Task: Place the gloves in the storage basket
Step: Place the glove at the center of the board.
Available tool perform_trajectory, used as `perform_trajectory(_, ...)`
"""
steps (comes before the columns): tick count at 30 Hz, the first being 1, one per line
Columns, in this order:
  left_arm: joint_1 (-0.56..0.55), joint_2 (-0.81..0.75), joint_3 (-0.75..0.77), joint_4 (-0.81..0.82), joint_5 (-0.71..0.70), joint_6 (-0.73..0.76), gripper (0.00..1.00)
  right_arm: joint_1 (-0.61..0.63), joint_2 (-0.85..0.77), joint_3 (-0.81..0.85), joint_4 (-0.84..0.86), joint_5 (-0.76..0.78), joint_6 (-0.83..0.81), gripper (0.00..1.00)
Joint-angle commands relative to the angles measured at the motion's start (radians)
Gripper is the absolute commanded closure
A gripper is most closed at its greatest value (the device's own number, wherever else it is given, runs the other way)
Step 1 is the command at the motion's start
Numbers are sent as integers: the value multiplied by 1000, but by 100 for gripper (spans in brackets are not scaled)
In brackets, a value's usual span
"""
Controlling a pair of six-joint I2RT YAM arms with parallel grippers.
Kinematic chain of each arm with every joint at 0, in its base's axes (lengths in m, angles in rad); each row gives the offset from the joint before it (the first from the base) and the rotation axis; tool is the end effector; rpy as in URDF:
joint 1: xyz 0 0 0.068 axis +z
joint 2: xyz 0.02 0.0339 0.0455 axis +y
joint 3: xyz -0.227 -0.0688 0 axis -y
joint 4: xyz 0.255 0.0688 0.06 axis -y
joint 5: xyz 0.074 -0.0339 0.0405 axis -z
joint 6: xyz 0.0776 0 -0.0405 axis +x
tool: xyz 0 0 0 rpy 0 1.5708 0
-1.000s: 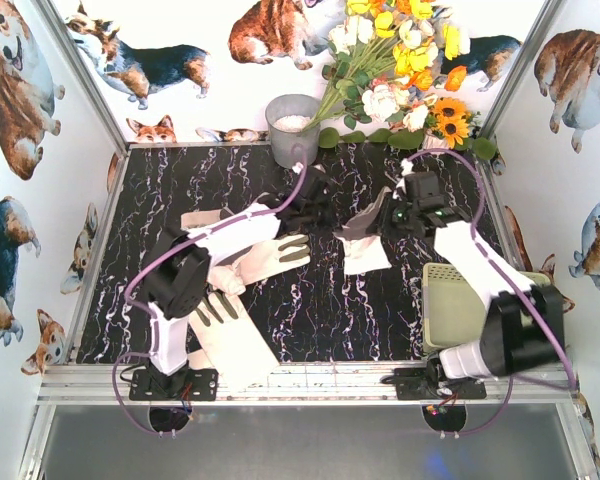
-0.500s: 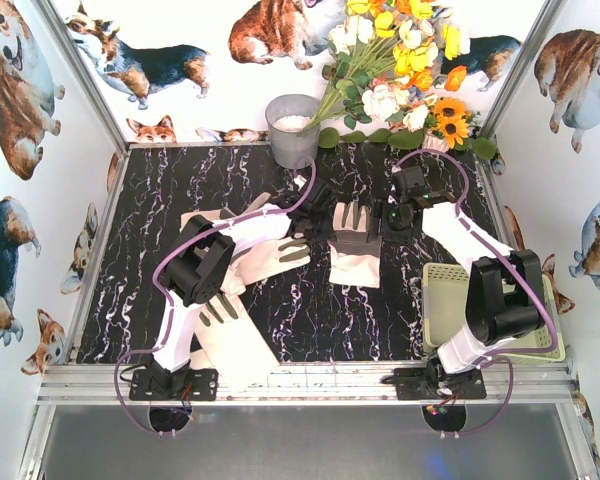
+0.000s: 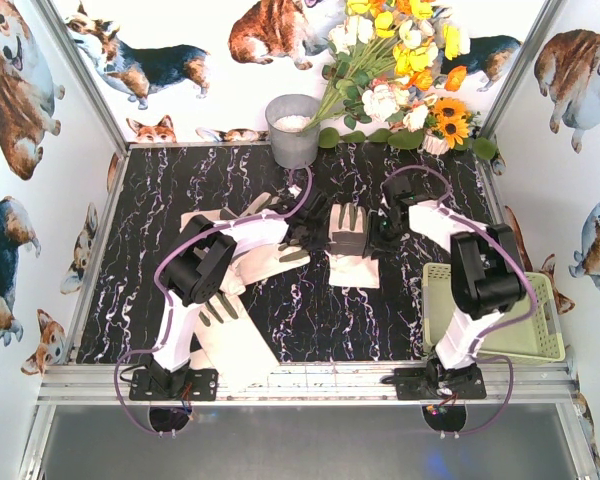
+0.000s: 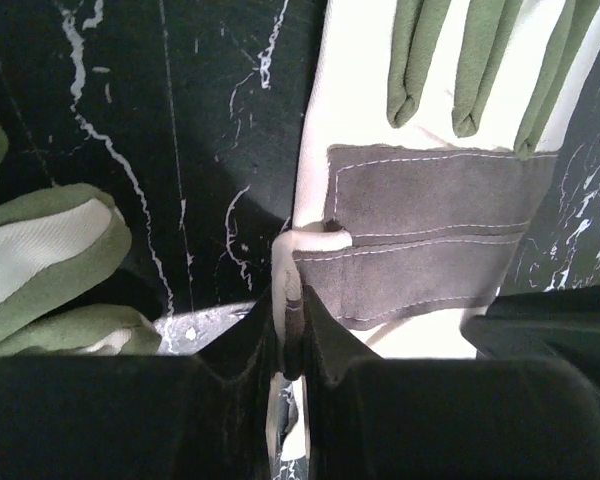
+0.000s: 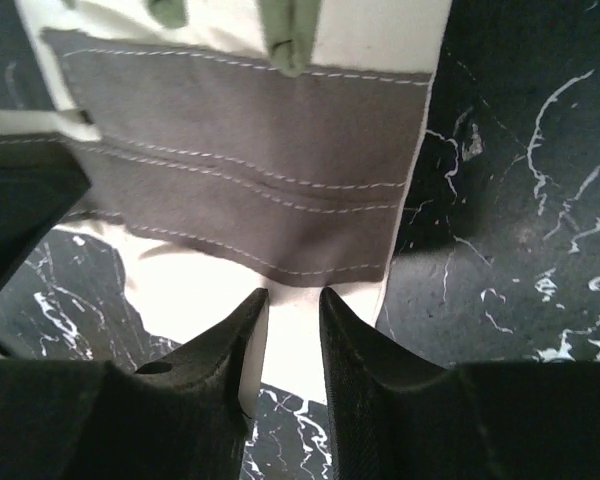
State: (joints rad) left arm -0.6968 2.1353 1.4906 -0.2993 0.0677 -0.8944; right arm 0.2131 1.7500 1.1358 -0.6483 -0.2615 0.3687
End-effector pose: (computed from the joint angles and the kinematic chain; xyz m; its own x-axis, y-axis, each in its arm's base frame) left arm 0.3572 -0.3057 0.0774 -0.9119 -0.2515 -0.3244 -0.0645 0.8684 -0.4917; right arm 0.3365 0.0933 0.0970 -0.9700 0.1463 -0.1943 0.0736 0.9379 0.3391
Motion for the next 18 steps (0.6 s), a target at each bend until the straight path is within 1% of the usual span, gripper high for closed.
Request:
perform_trajectory(1,9,-46,-39,0,1,-13,97,-4,40,57,49,-3,-5,72)
perform_trajectory(7,16,-47,-41,-5,0,-18,97,-19,111,88,49,12,-21,75)
perform_trajectory(10,22,-48,-41,-10,-6,-20,95,-27,128,94,53,11,-21,75)
perform_trajectory(15,22,-67,-21,-17,-4,-4,83,-38,112,111,42,-16,-10,73)
perform_trajectory(18,23,-98,10,-40,-25,15,71,-46,73,126,38,-42,0,65)
